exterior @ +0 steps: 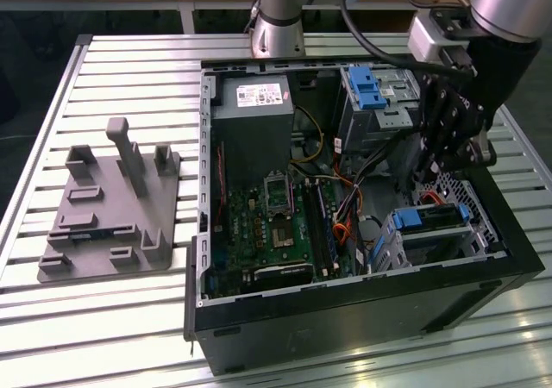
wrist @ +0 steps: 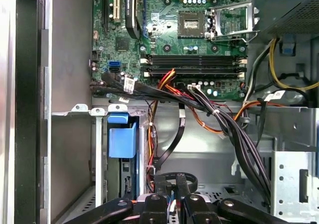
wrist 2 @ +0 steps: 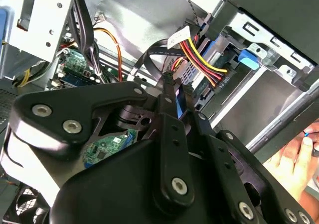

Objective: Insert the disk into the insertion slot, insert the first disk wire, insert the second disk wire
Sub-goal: 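Insert the second disk wire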

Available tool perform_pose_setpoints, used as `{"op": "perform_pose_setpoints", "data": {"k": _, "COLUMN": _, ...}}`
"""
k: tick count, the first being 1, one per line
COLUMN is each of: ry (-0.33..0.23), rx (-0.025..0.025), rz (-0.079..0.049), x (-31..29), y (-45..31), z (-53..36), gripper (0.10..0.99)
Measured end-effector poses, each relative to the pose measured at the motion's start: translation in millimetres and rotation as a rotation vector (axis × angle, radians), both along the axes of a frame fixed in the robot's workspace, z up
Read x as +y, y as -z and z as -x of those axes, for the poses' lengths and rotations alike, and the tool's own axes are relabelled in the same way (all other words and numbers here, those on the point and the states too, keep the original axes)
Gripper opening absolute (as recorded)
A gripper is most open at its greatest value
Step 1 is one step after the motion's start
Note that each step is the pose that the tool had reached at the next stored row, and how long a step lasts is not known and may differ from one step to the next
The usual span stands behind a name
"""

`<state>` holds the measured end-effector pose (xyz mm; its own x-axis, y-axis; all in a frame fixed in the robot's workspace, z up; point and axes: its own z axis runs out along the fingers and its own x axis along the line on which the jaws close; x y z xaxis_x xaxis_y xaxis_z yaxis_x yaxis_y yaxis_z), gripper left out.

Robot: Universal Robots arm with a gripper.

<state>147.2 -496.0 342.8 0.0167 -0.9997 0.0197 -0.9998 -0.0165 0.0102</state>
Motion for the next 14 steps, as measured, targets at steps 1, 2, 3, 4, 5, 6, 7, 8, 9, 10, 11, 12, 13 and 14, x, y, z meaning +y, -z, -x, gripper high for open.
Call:
{"op": "perform_pose_setpoints", "data": {"k": 1, "ry": 0.0, "rx": 0.0, "rz": -0.007, "x": -1.3, "y": -0.4, "z": 0.0, "gripper": 0.196}}
{"op": "perform_pose_setpoints", "data": {"k": 2, "ry": 0.0, "rx": 0.0, "rz": -0.012, "x": -2.7, "y": -0.8, "z": 0.0, "gripper": 0.196}}
{"op": "perform_pose_setpoints", "data": {"k": 3, "ry": 0.0, "rx": 0.0, "rz": -0.016, "x": -4.3, "y": -1.0, "z": 0.0, "gripper": 0.196}}
{"op": "perform_pose_setpoints", "data": {"k": 4, "ry": 0.0, "rx": 0.0, "rz": -0.02, "x": -5.9, "y": -1.1, "z": 0.0, "gripper": 0.196}}
{"op": "perform_pose_setpoints", "data": {"k": 5, "ry": 0.0, "rx": 0.0, "rz": -0.024, "x": -7.6, "y": -1.2, "z": 0.0, "gripper": 0.196}}
{"op": "perform_pose_setpoints", "data": {"k": 6, "ry": 0.0, "rx": 0.0, "rz": -0.027, "x": -9.4, "y": -1.3, "z": 0.0, "gripper": 0.196}}
{"op": "perform_pose_setpoints", "data": {"k": 7, "ry": 0.0, "rx": 0.0, "rz": -0.03, "x": -11.1, "y": -1.3, "z": 0.0, "gripper": 0.196}}
{"op": "perform_pose_setpoints", "data": {"k": 8, "ry": 0.0, "rx": 0.0, "rz": -0.033, "x": -12.9, "y": -1.3, "z": 0.0, "gripper": 0.196}}
{"op": "perform_pose_setpoints", "data": {"k": 9, "ry": 0.0, "rx": 0.0, "rz": -0.035, "x": -14.6, "y": -1.3, "z": 0.0, "gripper": 0.196}}
{"op": "perform_pose_setpoints", "data": {"k": 10, "ry": 0.0, "rx": 0.0, "rz": -0.038, "x": -16.4, "y": -1.3, "z": 0.0, "gripper": 0.196}}
{"op": "perform_pose_setpoints", "data": {"k": 11, "ry": 0.0, "rx": 0.0, "rz": -0.041, "x": -18.1, "y": -1.3, "z": 0.0, "gripper": 0.196}}
{"op": "perform_pose_setpoints", "data": {"k": 12, "ry": 0.0, "rx": 0.0001, "rz": -0.044, "x": -19.9, "y": -1.3, "z": 0.0, "gripper": 0.196}}
{"op": "perform_pose_setpoints", "data": {"k": 13, "ry": 0.0, "rx": 0.0004, "rz": -0.046, "x": -21.4, "y": -1.3, "z": 0.0, "gripper": 0.196}}
{"op": "perform_pose_setpoints", "data": {"k": 14, "ry": 0.0, "rx": 0.0007, "rz": -0.048, "x": -22.3, "y": -1.3, "z": 0.0, "gripper": 0.196}}
